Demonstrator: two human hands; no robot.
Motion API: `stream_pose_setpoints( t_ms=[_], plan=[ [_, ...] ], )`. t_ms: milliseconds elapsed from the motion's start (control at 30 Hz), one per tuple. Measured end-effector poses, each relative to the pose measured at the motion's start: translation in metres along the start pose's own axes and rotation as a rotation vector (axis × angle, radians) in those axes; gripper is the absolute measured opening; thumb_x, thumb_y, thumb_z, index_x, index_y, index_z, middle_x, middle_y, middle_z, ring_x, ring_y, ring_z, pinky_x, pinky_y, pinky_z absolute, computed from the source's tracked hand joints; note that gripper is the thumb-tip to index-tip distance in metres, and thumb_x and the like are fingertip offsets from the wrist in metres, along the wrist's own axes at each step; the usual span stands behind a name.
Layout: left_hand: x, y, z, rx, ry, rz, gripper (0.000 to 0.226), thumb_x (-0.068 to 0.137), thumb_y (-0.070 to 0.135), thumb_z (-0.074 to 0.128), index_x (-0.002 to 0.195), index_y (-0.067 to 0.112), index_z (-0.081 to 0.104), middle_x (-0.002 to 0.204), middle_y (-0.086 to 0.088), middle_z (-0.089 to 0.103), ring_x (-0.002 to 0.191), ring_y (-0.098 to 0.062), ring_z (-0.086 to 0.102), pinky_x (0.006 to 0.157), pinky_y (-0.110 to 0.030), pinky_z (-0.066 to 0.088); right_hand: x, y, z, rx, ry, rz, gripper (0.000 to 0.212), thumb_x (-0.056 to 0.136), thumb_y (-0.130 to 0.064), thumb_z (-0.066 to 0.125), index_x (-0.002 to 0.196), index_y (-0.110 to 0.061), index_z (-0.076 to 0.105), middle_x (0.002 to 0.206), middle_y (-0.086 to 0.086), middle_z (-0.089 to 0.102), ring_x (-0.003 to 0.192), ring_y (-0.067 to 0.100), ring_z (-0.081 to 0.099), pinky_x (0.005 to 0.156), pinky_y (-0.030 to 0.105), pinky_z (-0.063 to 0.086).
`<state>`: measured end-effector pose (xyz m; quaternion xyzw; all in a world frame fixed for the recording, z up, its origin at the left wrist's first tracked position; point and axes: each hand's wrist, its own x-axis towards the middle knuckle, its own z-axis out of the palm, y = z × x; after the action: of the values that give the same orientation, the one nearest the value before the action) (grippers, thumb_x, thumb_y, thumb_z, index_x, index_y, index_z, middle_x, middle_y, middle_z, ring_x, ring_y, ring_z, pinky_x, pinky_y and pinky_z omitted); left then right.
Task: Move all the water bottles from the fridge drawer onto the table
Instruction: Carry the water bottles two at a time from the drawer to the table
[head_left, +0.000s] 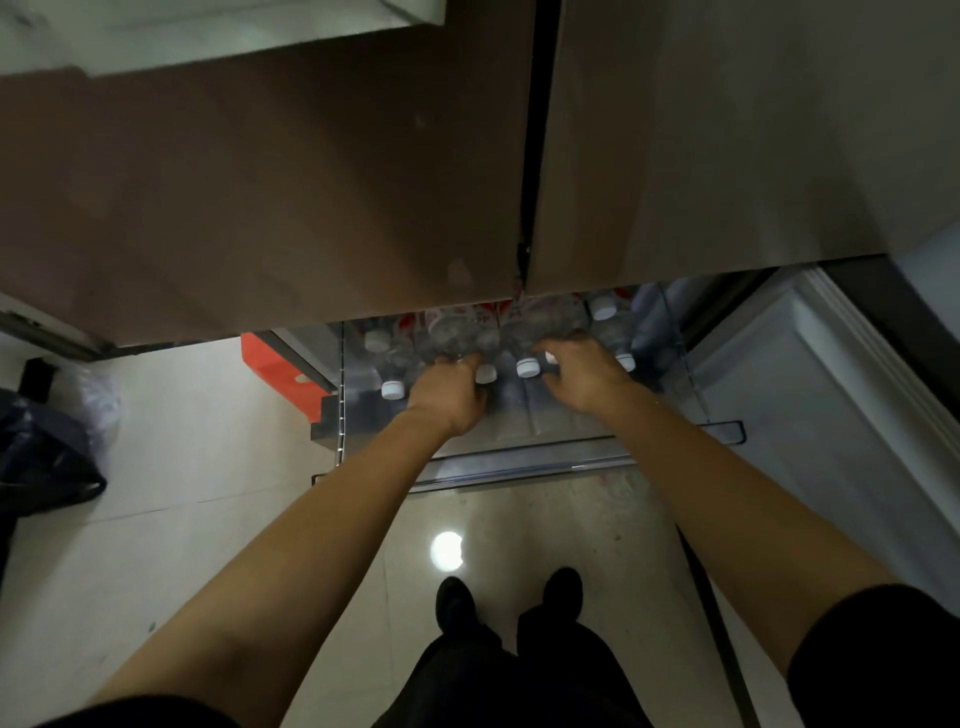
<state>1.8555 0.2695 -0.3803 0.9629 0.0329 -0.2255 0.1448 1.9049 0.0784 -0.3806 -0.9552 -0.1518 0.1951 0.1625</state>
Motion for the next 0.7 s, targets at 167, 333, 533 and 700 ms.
stream_pose_setpoints(
  t_ms=[167, 333, 533, 700],
  plan=[
    [-0.025, -0.001, -0.006, 0.048, 0.302, 0.016, 0.042, 0.094, 0.032, 0.06, 0.132, 0.019, 0.048, 0.121, -0.024, 0.053, 0.109, -0.043, 0.051, 0.08, -0.045, 0.05, -0.023, 0.0, -0.015, -0.103, 0.145, -0.069, 0.026, 0.089, -0.024, 0.069, 0.112, -0.027, 0.059, 0.112, 0.011, 0.06, 0.099, 0.032, 0.06, 0.074, 0.032, 0.044],
    [-0.057, 0.0, -0.022, 0.091, 0.594, 0.119, 0.016, 0.084, 0.006, 0.071, 0.099, 0.007, 0.064, 0.082, -0.024, 0.059, 0.077, -0.041, 0.059, 0.049, -0.042, 0.048, -0.06, -0.012, -0.032, -0.117, 0.519, -0.088, 0.013, 0.081, -0.013, 0.073, 0.091, -0.018, 0.068, 0.084, 0.012, 0.062, 0.083, 0.034, 0.062, 0.057, 0.037, 0.045],
    [-0.082, -0.006, -0.043, 0.01, 0.777, 0.22, 0.016, 0.08, 0.016, 0.075, 0.089, 0.016, 0.061, 0.072, -0.011, 0.061, 0.071, -0.036, 0.059, 0.047, -0.034, 0.037, -0.094, -0.021, -0.051, -0.04, 0.532, -0.084, 0.027, 0.08, -0.038, 0.079, 0.095, -0.03, 0.058, 0.087, -0.002, 0.068, 0.084, 0.025, 0.064, 0.06, 0.031, 0.041],
    [-0.093, 0.007, -0.076, -0.085, 0.6, 0.228, 0.017, 0.089, 0.038, 0.064, 0.099, 0.031, 0.053, 0.079, 0.0, 0.068, 0.078, -0.03, 0.064, 0.061, -0.037, 0.048, -0.102, -0.039, -0.074, -0.006, 0.341, 0.024, 0.04, 0.073, -0.055, 0.077, 0.097, -0.044, 0.047, 0.093, -0.007, 0.068, 0.087, 0.022, 0.063, 0.064, 0.031, 0.039]
  ],
)
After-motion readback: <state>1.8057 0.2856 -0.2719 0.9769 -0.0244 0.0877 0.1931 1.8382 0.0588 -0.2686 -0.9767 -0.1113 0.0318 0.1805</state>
